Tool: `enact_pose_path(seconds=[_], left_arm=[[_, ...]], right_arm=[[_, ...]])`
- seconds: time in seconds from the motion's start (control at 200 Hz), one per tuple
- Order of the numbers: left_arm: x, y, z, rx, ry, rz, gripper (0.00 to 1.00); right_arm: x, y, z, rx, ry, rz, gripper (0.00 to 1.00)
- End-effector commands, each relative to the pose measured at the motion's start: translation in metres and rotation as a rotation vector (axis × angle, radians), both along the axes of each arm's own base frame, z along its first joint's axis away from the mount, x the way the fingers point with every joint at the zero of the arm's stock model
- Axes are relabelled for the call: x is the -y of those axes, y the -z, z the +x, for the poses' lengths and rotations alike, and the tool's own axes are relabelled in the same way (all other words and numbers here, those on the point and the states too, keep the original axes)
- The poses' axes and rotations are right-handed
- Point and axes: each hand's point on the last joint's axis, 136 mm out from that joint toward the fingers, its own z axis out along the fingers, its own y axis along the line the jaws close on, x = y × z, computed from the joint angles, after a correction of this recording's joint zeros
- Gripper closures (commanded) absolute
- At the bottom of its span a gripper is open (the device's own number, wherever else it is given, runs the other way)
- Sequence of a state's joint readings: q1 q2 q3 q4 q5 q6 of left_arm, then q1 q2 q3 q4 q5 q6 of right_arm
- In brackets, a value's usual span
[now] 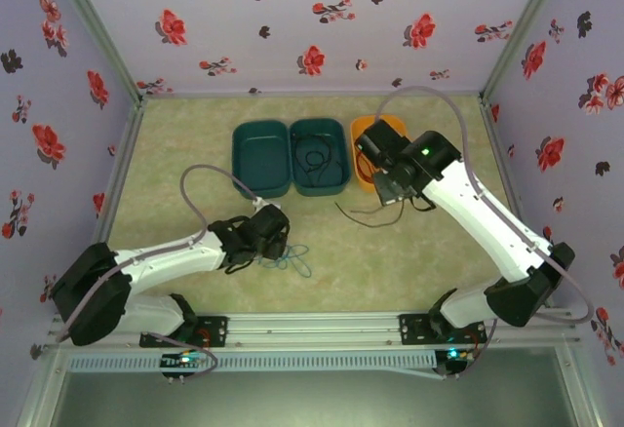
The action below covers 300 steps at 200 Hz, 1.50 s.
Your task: Untangle the cables
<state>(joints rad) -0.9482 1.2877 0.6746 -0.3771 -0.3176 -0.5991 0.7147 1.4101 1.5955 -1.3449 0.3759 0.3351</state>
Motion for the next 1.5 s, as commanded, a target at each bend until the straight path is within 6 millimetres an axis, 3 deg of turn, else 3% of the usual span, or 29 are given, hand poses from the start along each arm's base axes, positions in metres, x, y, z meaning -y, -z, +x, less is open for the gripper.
enact_pose_path(seconds=[0.0, 0.125, 0.27, 0.41, 0.575, 0.77, 0.93, 1.135, 1.495], left_arm=[[0.0, -0.014, 0.002, 0.029, -0.014, -0.041, 0.37], [-0.004, -0.032, 0.004, 0.055, -0.026, -0.076, 0.22], [-0.012, -0.053, 0.009, 0.108, -0.068, -0.144, 0.01], [-0.023, -0.072, 0.019, 0.174, -0.122, -0.225, 0.0], [-0.035, -0.095, 0.032, 0.262, -0.184, -0.313, 0.0], [-0.047, -0.103, 0.035, 0.296, -0.209, -0.333, 0.0], [-0.052, -0.098, 0.033, 0.285, -0.227, -0.332, 0.0], [-0.052, -0.093, 0.032, 0.281, -0.231, -0.332, 0.0], [-0.055, -0.086, 0.03, 0.265, -0.238, -0.32, 0.0]], right_arm=[[-0.035, -0.027, 0.046, 0.192, -0.056, 0.16, 1.0], [-0.067, -0.032, 0.078, 0.268, -0.103, 0.281, 1.0], [-0.087, -0.038, 0.118, 0.351, -0.101, 0.366, 1.0], [-0.095, -0.035, 0.156, 0.417, -0.068, 0.388, 1.0], [-0.098, -0.016, 0.194, 0.458, -0.019, 0.369, 1.0], [-0.097, -0.005, 0.227, 0.527, 0.027, 0.299, 1.0], [-0.092, 0.004, 0.243, 0.548, 0.056, 0.258, 1.0], [-0.086, 0.032, 0.253, 0.499, 0.09, 0.23, 1.0], [-0.081, 0.089, 0.247, 0.371, 0.089, 0.172, 1.0]])
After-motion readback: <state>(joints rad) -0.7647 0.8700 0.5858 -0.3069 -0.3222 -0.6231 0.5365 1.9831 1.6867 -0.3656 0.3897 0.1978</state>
